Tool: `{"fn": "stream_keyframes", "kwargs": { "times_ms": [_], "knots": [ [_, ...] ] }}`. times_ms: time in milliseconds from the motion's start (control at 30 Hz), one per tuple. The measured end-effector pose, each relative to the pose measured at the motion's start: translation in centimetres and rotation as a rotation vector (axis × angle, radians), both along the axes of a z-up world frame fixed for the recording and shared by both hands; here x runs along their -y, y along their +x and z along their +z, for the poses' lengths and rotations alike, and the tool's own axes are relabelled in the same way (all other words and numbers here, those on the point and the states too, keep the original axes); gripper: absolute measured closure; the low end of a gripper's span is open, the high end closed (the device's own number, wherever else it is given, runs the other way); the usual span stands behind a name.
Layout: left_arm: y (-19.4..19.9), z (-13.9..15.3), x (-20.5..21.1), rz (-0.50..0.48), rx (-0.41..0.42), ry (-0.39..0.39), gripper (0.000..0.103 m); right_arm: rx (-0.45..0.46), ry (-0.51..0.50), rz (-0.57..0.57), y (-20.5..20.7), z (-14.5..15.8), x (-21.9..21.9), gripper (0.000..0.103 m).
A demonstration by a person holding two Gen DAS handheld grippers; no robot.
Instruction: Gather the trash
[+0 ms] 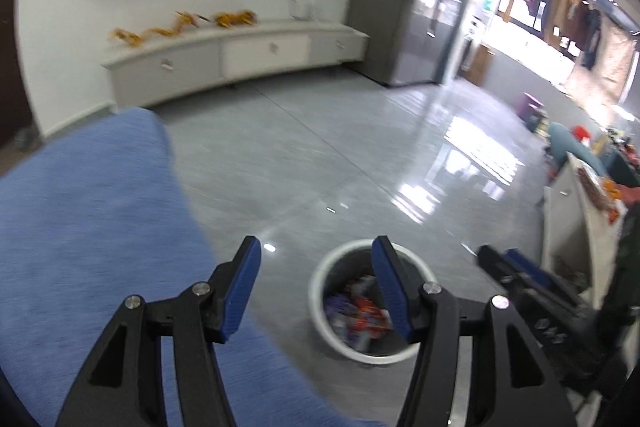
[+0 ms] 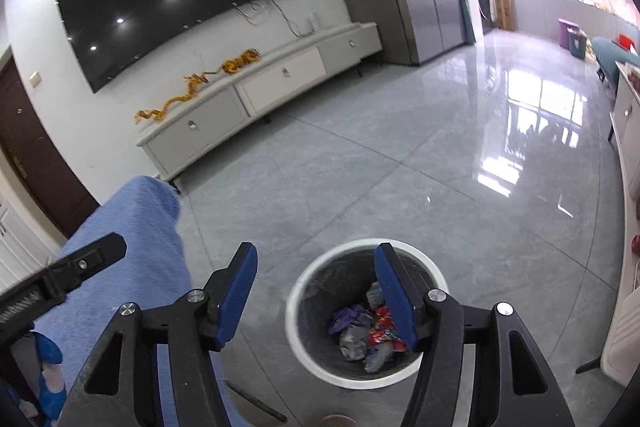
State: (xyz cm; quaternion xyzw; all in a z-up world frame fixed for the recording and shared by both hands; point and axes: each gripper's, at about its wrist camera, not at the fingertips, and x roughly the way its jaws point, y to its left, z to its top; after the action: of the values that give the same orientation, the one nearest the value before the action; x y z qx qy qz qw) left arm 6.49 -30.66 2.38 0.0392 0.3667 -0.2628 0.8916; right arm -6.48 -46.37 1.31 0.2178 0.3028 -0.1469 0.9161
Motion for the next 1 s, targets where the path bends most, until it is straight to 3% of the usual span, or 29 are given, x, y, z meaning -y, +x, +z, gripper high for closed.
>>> {"fn": "stream_keyframes", "kwargs": {
  "times_ms": [167,500,767,833,900,1000],
  "knots": [
    [-2.1,2.3,-5.7,0.133,0.112,0.029,0.046,0.053,-0.038,0.044,-0.2,2.5,-3.8,0.036],
    [-5.6,4.6,-15.2,0.298,0.197,0.005,0.044,0.105,-0.136,0.149,-0.7,5.6,-11.3,0.026],
    [-7.0,6.0,-18.8,0.356,0.262,-0.018,0.044,0.150,-0.215,0.152,-1.7,7.5,-14.6,0.017],
    [-7.5,6.4,-19.6,0.371,0.281,-0.016,0.043,0.157,-0.234,0.144,-1.9,7.8,-15.1,0.007],
    [-7.9,6.6,-20.0,0.382,0.295,-0.015,0.043,0.165,-0.252,0.137,-2.1,8.0,-15.6,0.003],
    [-8.5,6.8,-20.7,0.403,0.309,-0.013,0.032,0.176,-0.268,0.126,-2.5,8.2,-16.1,0.000]
  ]
}}
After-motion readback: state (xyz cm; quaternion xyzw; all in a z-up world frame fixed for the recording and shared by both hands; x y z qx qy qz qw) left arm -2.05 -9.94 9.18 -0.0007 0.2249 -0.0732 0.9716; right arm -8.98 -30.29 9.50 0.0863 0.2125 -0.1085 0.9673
